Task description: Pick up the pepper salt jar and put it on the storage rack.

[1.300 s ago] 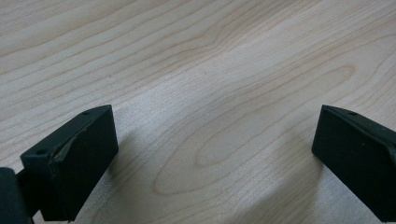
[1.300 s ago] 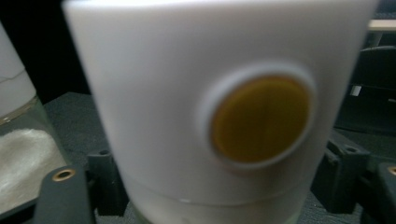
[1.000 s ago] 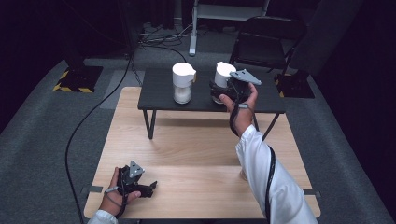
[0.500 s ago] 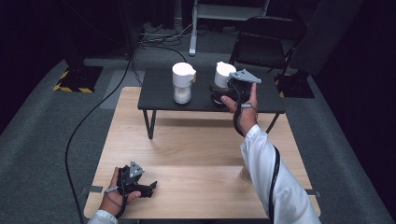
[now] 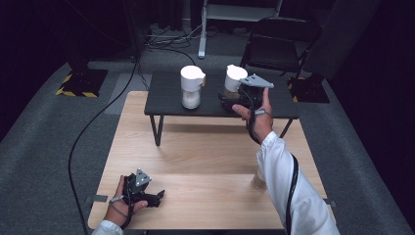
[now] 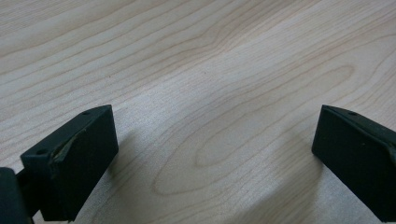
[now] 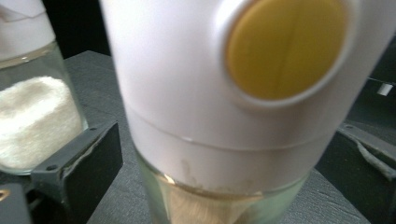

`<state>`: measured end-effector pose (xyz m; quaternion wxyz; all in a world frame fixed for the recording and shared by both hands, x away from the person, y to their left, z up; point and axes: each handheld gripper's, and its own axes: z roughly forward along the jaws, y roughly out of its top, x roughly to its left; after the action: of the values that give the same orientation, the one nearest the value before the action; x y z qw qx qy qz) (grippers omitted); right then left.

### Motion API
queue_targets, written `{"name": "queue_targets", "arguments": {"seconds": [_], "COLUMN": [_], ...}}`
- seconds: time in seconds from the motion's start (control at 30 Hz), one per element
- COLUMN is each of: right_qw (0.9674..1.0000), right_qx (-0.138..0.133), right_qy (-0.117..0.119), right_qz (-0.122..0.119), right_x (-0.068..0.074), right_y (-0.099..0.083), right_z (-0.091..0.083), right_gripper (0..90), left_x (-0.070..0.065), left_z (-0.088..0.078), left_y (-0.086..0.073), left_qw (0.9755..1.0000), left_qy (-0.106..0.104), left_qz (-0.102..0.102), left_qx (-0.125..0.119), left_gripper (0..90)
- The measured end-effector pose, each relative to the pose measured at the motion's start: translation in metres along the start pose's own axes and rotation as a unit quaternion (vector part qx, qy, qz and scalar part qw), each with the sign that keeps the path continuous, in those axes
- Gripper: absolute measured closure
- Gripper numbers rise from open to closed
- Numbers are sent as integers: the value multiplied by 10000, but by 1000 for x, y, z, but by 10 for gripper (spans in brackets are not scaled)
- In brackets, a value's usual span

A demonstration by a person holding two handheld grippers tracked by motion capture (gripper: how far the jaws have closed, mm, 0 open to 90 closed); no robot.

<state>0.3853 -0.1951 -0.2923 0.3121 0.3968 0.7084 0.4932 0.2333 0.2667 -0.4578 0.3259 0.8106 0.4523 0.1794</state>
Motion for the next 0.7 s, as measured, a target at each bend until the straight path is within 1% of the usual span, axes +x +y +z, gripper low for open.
{"name": "queue_targets", "arguments": {"seconds": [0.07, 0.17, 0.23, 0.3, 0.37, 0.43, 0.5, 0.57, 0.63, 0.7], "right_qw": [10000, 9999, 9998, 9998, 9996, 9994, 9994, 9991, 9989, 9987], "right_qx": [-22, 16, -4, -16, -15, 0, 26, 31, 12, 49], "right_qy": [33, 39, 74, 58, 125, 121, 185, 162, 206, 257], "right_qz": [-4, -153, -179, -203, -237, -317, -307, -383, -412, -432], "right_x": [-1, -1, -1, 0, -1, 0, -1, 1, 0, -1], "right_y": [0, 1, 1, 1, 0, -1, -1, -2, -4, -5], "right_z": [-2, -5, -7, -8, -9, -11, -12, -14, -16, -18], "right_gripper": [11, 11, 11, 11, 11, 11, 11, 11, 10, 10], "left_x": [0, 0, 0, 0, 0, 0, 0, 0, 0, 0], "left_z": [0, 0, 0, 0, 0, 0, 0, 0, 0, 0], "left_y": [0, 0, 0, 0, 0, 0, 0, 0, 0, 0], "left_qw": [10000, 10000, 10000, 10000, 10000, 10000, 10000, 10000, 10000, 10000], "left_qy": [-1, 0, -2, -1, -7, 0, -2, -2, -9, -8], "left_qz": [-1, -1, -3, 1, -4, 0, -2, -1, -12, -13], "left_qx": [0, 0, 1, 1, 3, 1, 2, 1, 2, 1], "left_gripper": [2, 3, 2, 2, 2, 2, 3, 2, 2, 3]}}
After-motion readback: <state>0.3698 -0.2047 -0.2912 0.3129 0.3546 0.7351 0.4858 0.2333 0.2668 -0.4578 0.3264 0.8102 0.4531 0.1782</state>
